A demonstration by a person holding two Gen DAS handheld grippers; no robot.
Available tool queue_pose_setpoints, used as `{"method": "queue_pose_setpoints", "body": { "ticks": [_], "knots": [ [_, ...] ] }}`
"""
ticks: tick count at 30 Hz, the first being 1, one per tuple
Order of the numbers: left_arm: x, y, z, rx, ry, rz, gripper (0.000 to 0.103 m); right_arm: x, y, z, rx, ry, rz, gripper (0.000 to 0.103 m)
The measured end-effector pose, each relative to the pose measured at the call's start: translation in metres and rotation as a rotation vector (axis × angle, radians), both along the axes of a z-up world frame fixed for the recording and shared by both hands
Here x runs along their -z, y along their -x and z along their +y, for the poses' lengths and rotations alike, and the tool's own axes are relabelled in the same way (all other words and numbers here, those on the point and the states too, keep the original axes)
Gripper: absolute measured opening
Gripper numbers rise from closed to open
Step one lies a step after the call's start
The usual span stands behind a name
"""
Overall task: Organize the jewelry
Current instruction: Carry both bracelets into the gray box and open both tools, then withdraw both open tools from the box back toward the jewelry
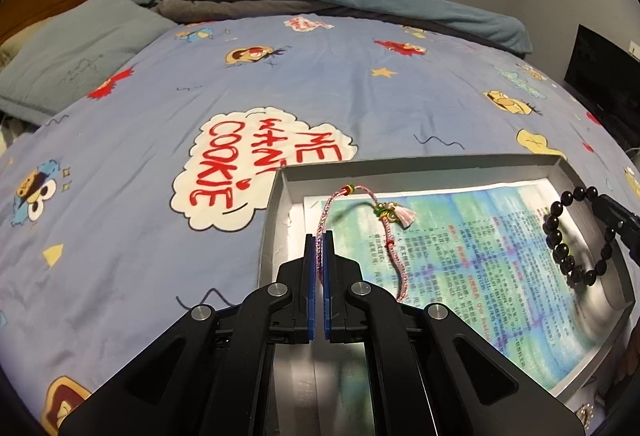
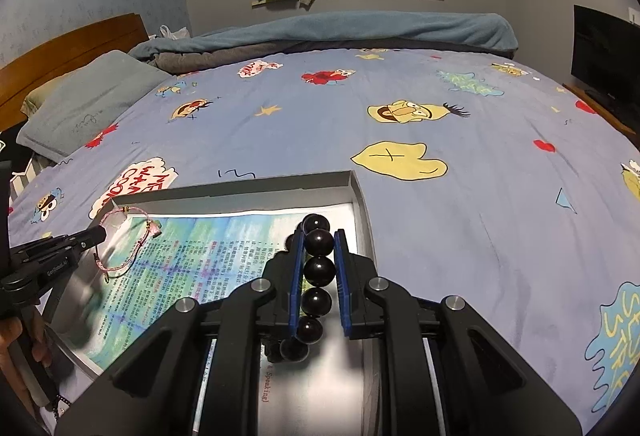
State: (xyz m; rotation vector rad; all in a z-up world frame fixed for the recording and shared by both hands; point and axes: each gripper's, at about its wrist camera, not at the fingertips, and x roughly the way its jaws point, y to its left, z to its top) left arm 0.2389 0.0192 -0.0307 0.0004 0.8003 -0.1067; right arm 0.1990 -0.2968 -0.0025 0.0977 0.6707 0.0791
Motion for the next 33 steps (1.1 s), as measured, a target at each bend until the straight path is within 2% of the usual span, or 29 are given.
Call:
{"method": "queue_pose_setpoints", "body": {
  "ticks": [1, 3, 4, 5, 6, 9, 15, 16, 19, 21, 23, 26, 33],
  "knots": [
    [0.0, 0.0, 0.0, 0.002, -0.002, 0.004, 0.005, 0.0, 0.0, -0.001, 0.002, -0.002, -0.001, 0.014],
    [-0.001, 0.001, 0.0, 0.001, 0.0, 0.001, 0.019, -0.001, 0.001, -0.001, 0.005, -0.003, -0.005, 0.016],
    [-0.004, 0.004, 0.0, 0.001, 0.007, -0.012, 0.034, -0.002, 0.001, -0.002, 0.005, -0.004, -0.008, 0.018],
    [-0.006, 0.005, 0.001, 0.004, 0.01, -0.022, 0.039, -0.003, 0.002, -0.002, 0.006, -0.005, -0.011, 0.026],
    [-0.009, 0.008, 0.001, 0.009, 0.009, -0.032, 0.039, -0.005, 0.003, -0.002, 0.007, -0.005, -0.014, 0.031],
    [-0.016, 0.014, -0.001, 0.018, 0.008, -0.047, 0.04, -0.012, 0.008, -0.002, 0.009, -0.007, -0.027, 0.035],
    [-0.032, 0.027, 0.003, 0.006, 0.013, -0.068, 0.058, -0.029, 0.022, -0.004, 0.019, -0.02, -0.053, 0.056],
    [-0.036, 0.031, 0.004, 0.001, 0.016, -0.076, 0.064, -0.033, 0.025, -0.005, 0.021, -0.025, -0.06, 0.059],
    [-0.043, 0.041, 0.006, -0.005, 0.014, -0.094, 0.074, -0.044, 0.036, -0.007, 0.028, -0.033, -0.082, 0.072],
    [-0.049, 0.049, 0.007, -0.018, 0.012, -0.106, 0.081, -0.052, 0.045, -0.007, 0.03, -0.035, -0.099, 0.09],
    [-0.054, 0.056, 0.01, -0.032, 0.012, -0.114, 0.089, -0.058, 0.054, -0.007, 0.033, -0.037, -0.119, 0.098],
    [-0.061, 0.067, 0.014, -0.051, 0.017, -0.134, 0.093, -0.068, 0.065, -0.006, 0.034, -0.037, -0.133, 0.098],
    [-0.075, 0.088, 0.013, -0.04, 0.005, -0.142, 0.094, -0.084, 0.09, 0.001, 0.033, -0.015, -0.156, 0.098]
  ]
}}
